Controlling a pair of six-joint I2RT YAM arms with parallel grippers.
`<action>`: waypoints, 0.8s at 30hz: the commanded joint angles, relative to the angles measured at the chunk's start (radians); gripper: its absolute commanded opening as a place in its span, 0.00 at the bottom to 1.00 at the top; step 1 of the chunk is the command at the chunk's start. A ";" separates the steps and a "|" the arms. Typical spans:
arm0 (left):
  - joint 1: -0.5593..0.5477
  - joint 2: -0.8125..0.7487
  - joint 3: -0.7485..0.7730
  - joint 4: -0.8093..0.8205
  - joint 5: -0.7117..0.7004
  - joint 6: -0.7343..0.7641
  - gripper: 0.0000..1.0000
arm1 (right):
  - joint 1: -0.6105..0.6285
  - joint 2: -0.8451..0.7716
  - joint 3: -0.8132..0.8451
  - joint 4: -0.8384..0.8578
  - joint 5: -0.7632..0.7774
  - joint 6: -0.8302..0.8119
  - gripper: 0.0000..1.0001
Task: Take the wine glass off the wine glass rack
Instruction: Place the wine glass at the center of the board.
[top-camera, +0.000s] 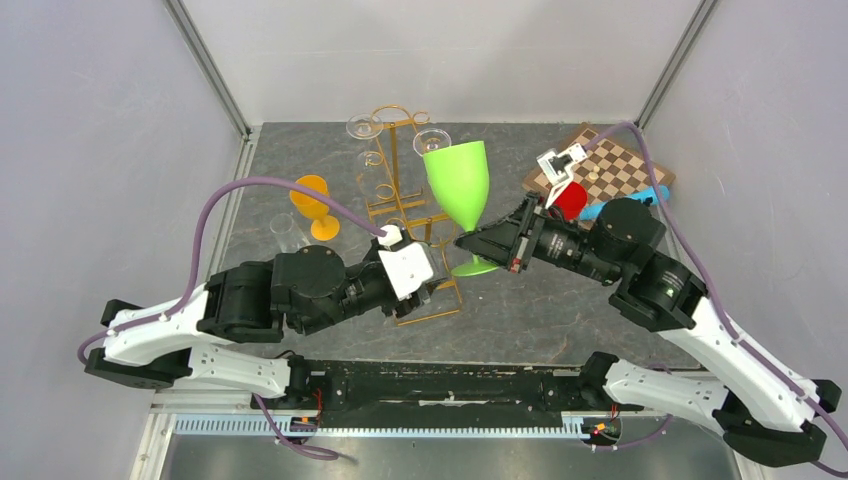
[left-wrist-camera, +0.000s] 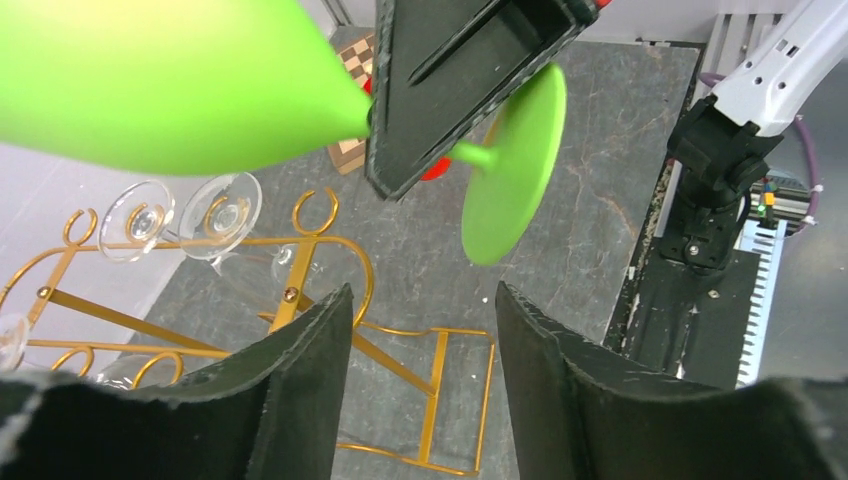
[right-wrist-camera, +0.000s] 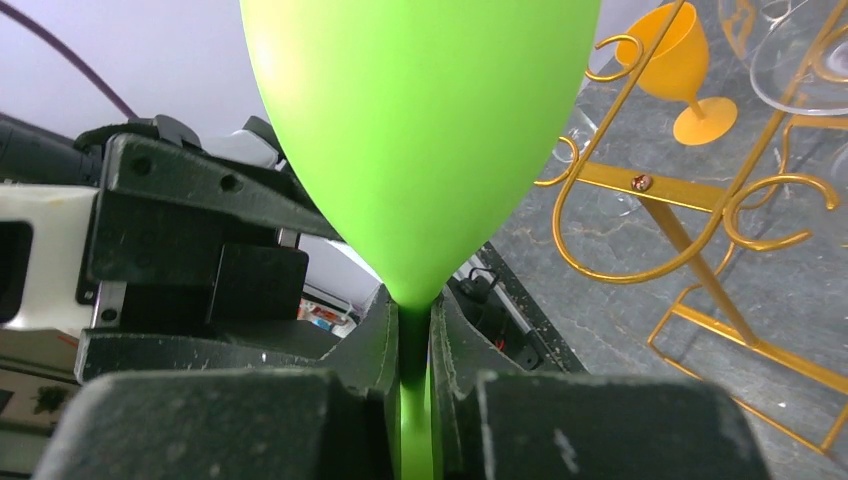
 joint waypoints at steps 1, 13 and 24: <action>-0.003 -0.005 0.026 0.051 -0.014 -0.096 0.63 | 0.000 -0.061 -0.005 -0.019 0.002 -0.123 0.00; -0.001 0.023 0.076 0.085 0.079 -0.253 0.72 | -0.001 -0.226 -0.075 -0.169 0.123 -0.439 0.00; 0.000 0.048 0.154 0.081 0.143 -0.384 0.77 | 0.001 -0.402 -0.229 -0.209 0.270 -0.667 0.00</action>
